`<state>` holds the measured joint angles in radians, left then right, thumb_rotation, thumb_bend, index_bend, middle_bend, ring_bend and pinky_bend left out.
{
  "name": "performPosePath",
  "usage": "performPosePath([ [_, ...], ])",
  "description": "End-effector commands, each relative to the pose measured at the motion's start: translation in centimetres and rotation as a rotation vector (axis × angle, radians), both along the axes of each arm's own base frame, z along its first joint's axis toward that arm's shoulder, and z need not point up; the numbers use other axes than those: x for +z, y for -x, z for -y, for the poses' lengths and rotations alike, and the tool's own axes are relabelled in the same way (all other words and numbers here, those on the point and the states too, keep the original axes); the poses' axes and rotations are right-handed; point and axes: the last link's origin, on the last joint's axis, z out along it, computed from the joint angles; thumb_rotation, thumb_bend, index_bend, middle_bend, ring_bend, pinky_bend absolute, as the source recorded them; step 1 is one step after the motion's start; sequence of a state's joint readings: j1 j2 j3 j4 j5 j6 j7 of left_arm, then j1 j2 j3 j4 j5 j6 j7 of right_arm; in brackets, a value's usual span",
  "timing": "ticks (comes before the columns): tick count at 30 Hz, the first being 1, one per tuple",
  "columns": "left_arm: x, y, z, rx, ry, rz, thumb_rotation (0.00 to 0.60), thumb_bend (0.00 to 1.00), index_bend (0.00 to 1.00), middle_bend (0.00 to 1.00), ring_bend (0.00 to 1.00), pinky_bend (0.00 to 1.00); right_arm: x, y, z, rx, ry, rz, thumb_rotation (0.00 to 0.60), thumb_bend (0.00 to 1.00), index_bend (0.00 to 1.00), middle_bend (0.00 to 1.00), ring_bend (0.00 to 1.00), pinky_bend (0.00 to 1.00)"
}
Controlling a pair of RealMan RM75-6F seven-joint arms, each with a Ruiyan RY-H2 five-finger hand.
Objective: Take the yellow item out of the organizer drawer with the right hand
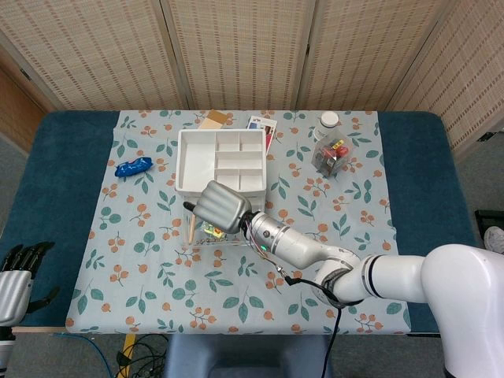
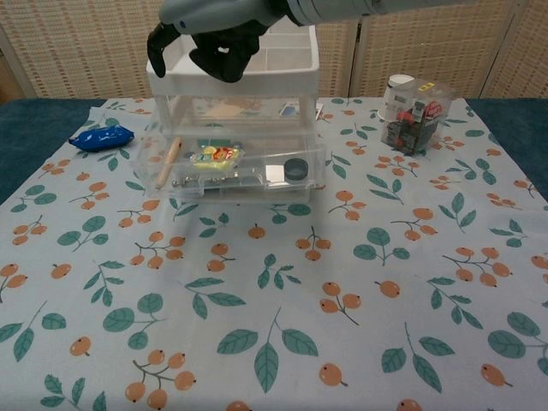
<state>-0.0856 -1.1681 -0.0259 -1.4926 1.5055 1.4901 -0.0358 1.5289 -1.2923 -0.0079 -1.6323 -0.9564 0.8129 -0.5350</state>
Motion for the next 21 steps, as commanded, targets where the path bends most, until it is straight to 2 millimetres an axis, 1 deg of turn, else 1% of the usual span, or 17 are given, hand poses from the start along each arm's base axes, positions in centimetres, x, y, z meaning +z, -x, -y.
performPosePath([
  [1,0.1,0.0,0.0,0.001,-0.002,0.0,0.6,0.22,0.14,0.18,0.16,0.1,0.0,0.1,0.0,-0.017,-0.006,0.019,0.6,0.01,0.18,0.89,0.95,1.0],
  [6,-0.1,0.0,0.0,-0.002,0.003,-0.002,0.6,0.22,0.14,0.18,0.16,0.1,0.3,0.4,0.1,-0.07,-0.027,0.052,0.6,0.02,0.18,0.89,0.95,1.0],
  [12,-0.2,-0.1,-0.1,-0.005,0.005,-0.001,0.6,0.22,0.14,0.18,0.16,0.1,0.2,0.3,0.3,-0.042,-0.002,0.048,0.6,0.01,0.18,0.96,1.0,1.0],
  [17,-0.1,-0.1,-0.1,-0.006,0.003,-0.002,0.6,0.22,0.14,0.18,0.16,0.1,-1.0,0.0,0.3,-0.004,-0.026,-0.004,0.6,0.01,0.19,1.0,1.0,1.0],
  [21,-0.1,-0.1,0.0,-0.001,0.003,-0.004,0.6,0.22,0.14,0.18,0.16,0.1,-2.1,0.0,0.2,0.009,-0.049,-0.048,0.6,0.01,0.23,1.0,1.0,1.0],
])
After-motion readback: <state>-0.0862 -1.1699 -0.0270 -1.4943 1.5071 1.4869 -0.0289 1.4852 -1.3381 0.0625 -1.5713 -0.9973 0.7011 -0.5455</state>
